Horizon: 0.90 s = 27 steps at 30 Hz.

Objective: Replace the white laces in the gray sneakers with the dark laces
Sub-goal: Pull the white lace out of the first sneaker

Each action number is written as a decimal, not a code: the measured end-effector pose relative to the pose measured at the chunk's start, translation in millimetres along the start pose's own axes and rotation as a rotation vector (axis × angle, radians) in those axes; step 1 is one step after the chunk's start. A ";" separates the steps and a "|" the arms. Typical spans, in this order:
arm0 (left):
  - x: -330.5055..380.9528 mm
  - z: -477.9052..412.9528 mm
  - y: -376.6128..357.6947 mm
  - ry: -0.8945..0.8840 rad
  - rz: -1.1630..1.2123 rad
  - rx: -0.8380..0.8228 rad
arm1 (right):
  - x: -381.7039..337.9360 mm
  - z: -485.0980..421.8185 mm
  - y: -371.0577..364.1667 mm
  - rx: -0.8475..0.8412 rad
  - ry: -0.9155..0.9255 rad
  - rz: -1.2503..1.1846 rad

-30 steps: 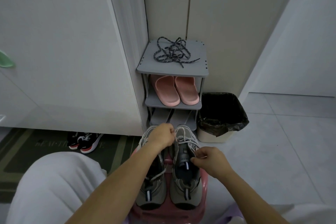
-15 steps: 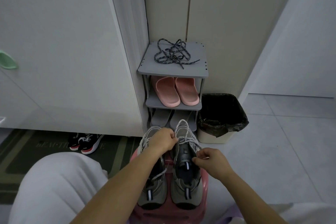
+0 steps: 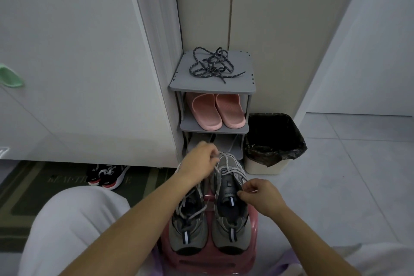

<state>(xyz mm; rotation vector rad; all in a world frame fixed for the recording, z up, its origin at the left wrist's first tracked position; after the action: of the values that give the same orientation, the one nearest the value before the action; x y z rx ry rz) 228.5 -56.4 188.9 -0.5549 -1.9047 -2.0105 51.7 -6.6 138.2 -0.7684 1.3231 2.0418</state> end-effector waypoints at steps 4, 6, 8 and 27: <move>2.3 7.2 -35.9 -0.043 -0.150 -0.162 | -0.5 0.4 -0.3 -0.001 0.001 0.014; -1.1 5.0 -36.2 -0.019 -0.157 -0.150 | -0.8 0.2 -0.2 -0.003 0.005 0.023; -4.0 1.8 -33.6 -0.016 -0.190 -0.160 | -0.7 0.1 0.0 -0.005 0.004 0.029; -20.9 -17.5 -0.7 -0.001 -0.376 -0.109 | -2.6 3.8 0.9 0.029 -0.008 0.054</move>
<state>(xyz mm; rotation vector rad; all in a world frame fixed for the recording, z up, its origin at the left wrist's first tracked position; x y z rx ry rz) 245.3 -74.6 177.6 -0.2331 -2.0301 -2.3533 52.2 -3.8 141.9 -0.7184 1.3797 2.0608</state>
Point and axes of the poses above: each hand's wrist, its own z-axis away from the middle knuckle, its own y-axis out of the back of the hand, x = y × z, the point moved 8 cm from there along -z, towards the middle knuckle
